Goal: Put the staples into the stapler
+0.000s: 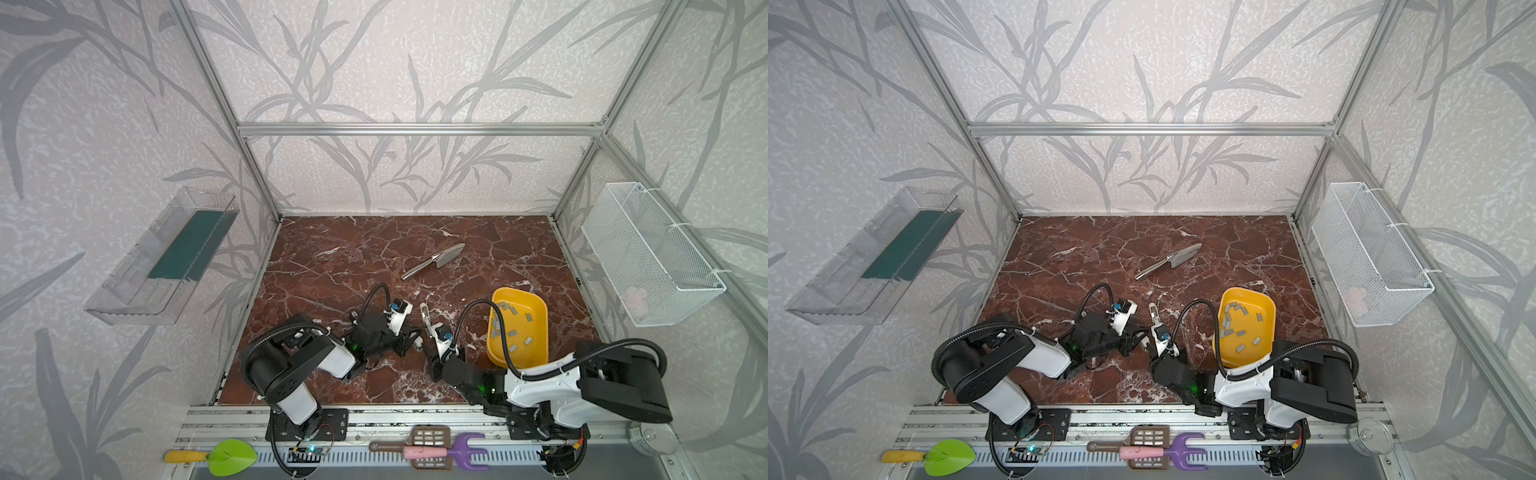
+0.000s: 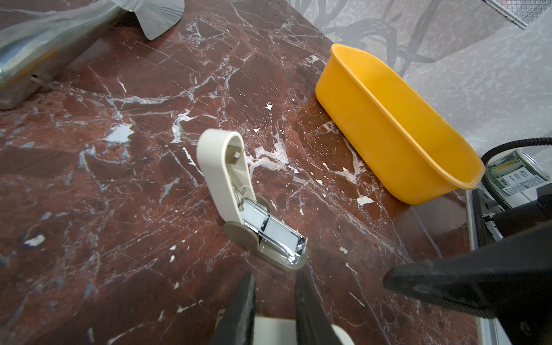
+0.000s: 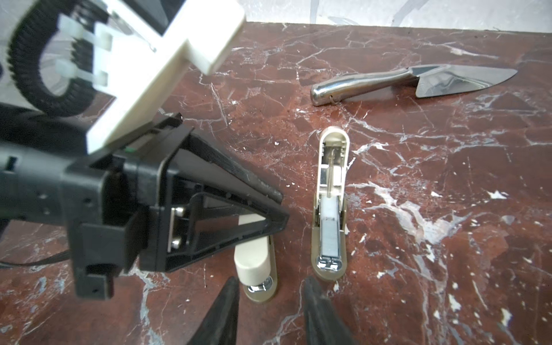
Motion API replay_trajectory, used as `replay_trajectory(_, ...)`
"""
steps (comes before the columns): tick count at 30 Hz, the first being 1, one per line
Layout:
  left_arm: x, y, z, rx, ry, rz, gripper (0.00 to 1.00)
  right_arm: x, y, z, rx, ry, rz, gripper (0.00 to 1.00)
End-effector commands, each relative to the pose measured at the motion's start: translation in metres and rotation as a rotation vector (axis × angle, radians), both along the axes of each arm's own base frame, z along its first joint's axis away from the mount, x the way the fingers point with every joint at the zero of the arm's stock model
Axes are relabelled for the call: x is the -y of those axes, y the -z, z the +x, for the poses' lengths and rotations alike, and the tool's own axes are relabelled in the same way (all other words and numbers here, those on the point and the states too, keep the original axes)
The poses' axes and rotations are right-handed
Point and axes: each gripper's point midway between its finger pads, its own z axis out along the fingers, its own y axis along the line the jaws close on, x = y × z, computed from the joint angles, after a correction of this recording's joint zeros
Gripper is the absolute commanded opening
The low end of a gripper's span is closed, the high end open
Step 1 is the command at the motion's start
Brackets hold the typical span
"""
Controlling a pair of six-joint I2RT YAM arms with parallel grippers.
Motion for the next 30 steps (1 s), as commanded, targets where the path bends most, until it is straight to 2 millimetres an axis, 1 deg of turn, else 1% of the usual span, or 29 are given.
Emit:
replay_trajectory(1, 0.002, 0.003, 0.001, 0.003, 0.009, 0.02, 0.24, -0.003, -0.003, 0.003, 0.016, -0.006, -0.052, 0.35)
replay_trajectory(5, 0.005, 0.005, -0.002, -0.003, 0.028, 0.013, 0.23, -0.011, 0.003, 0.011, -0.008, -0.004, -0.058, 0.32)
replay_trajectory(9, 0.004, 0.005, -0.002, 0.004, 0.028, 0.011, 0.23, -0.016, 0.019, 0.021, -0.038, 0.005, -0.093, 0.29)
replay_trajectory(13, 0.005, 0.005, -0.003, -0.001, 0.034, 0.018, 0.22, -0.019, 0.035, 0.021, -0.065, 0.005, -0.119, 0.28)
replay_trajectory(19, 0.003, 0.008, -0.004, 0.003, 0.036, 0.028, 0.21, -0.009, 0.059, 0.018, -0.111, 0.034, -0.152, 0.23)
replay_trajectory(20, 0.003, 0.009, -0.004, 0.005, 0.038, 0.027, 0.21, -0.007, 0.061, 0.017, -0.114, 0.038, -0.15, 0.22)
replay_trajectory(21, 0.003, 0.009, -0.003, 0.008, 0.036, 0.028, 0.21, -0.002, 0.071, 0.016, -0.122, 0.045, -0.176, 0.22)
replay_trajectory(23, 0.004, 0.009, -0.003, 0.008, 0.037, 0.03, 0.21, 0.005, 0.081, 0.015, -0.132, 0.063, -0.197, 0.21)
replay_trajectory(28, 0.003, 0.006, -0.002, 0.014, 0.03, 0.025, 0.2, 0.016, 0.099, 0.011, -0.139, 0.09, -0.241, 0.21)
replay_trajectory(30, 0.003, 0.006, -0.002, 0.011, 0.027, 0.027, 0.2, 0.016, 0.101, 0.01, -0.14, 0.087, -0.232, 0.21)
